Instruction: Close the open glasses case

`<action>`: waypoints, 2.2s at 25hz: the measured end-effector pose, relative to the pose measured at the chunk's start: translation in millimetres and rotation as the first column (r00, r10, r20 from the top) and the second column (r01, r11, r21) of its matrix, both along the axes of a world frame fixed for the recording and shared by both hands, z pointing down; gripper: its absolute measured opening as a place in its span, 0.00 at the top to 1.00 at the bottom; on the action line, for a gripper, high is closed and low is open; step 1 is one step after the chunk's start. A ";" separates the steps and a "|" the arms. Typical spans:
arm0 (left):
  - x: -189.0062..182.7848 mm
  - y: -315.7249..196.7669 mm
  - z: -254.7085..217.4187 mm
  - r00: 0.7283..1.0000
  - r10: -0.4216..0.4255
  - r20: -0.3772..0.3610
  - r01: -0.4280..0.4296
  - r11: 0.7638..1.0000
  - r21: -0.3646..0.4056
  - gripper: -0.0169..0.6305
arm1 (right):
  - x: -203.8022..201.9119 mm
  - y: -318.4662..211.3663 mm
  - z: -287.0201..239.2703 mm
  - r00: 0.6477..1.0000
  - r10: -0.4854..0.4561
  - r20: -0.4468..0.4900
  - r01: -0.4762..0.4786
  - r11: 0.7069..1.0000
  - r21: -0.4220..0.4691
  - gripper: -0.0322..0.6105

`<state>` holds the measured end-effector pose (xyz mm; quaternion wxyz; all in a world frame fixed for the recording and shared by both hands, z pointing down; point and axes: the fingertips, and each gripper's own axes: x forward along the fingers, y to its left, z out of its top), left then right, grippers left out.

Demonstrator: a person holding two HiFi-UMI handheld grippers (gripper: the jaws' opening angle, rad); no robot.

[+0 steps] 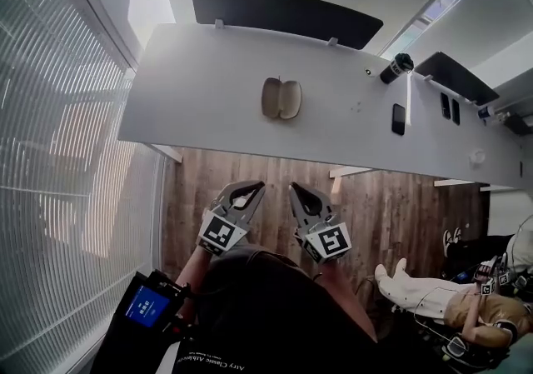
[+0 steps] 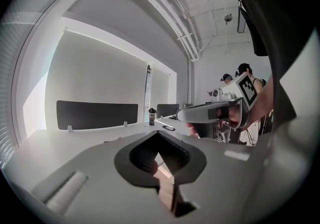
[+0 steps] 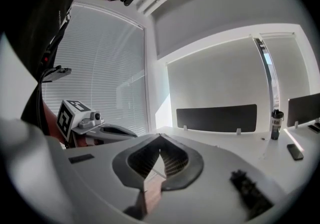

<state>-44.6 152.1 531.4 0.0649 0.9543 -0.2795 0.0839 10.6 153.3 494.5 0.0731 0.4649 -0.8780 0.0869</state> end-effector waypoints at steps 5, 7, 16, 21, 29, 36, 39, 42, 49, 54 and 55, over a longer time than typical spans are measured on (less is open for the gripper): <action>-7.0 -42.2 8.3 1.000 0.000 0.019 0.000 1.000 0.029 0.96 | -4.8 -40.1 8.2 1.000 -0.018 -0.019 0.018 1.000 -0.005 0.95; -9.1 -58.5 14.4 1.000 0.000 0.012 0.000 1.000 0.014 0.96 | -3.7 -56.5 12.5 1.000 -0.001 -0.029 0.000 1.000 -0.028 0.95; -11.2 -119.5 20.3 0.999 0.033 0.031 -0.033 0.999 -0.018 0.96 | 4.4 -112.5 16.1 0.999 0.047 -0.003 -0.047 0.999 -0.013 0.95; 0.3 -136.2 24.7 0.999 0.036 0.033 -0.035 0.999 -0.039 0.96 | 16.7 -126.5 29.8 0.998 0.055 0.004 -0.055 0.997 -0.047 0.95; 23.4 -176.6 59.2 0.995 -0.021 0.093 0.028 0.997 -0.075 0.96 | 53.4 -171.6 46.3 0.999 -0.005 0.032 0.007 0.998 -0.061 0.95; 46.8 -218.7 112.5 0.972 -0.102 0.214 0.140 0.975 -0.174 0.96 | 109.8 -219.7 89.6 0.995 -0.102 0.023 0.104 0.989 -0.106 0.95; 49.3 -232.8 124.9 0.959 -0.148 0.244 0.201 0.956 -0.212 0.96 | 131.6 -242.2 108.2 0.992 -0.123 0.016 0.124 0.983 -0.136 0.95; 49.6 -247.4 133.7 0.951 -0.162 0.265 0.229 0.943 -0.243 0.96 | 144.5 -262.1 128.6 0.992 -0.123 0.011 0.123 0.977 -0.174 0.95; 51.8 -257.8 161.8 0.953 -0.127 0.275 0.211 0.930 -0.302 0.96 | 156.5 -273.9 154.1 0.997 -0.076 -0.012 0.071 0.967 -0.243 0.95; 46.6 -265.8 191.6 0.957 -0.073 0.280 0.176 0.915 -0.362 0.96 | 155.0 -283.4 176.5 1.000 -0.020 -0.019 0.013 0.953 -0.303 0.95; 47.0 -268.1 196.5 0.958 -0.057 0.282 0.164 0.913 -0.374 0.96 | 155.8 -287.1 180.6 1.000 -0.010 -0.025 0.002 0.949 -0.316 0.95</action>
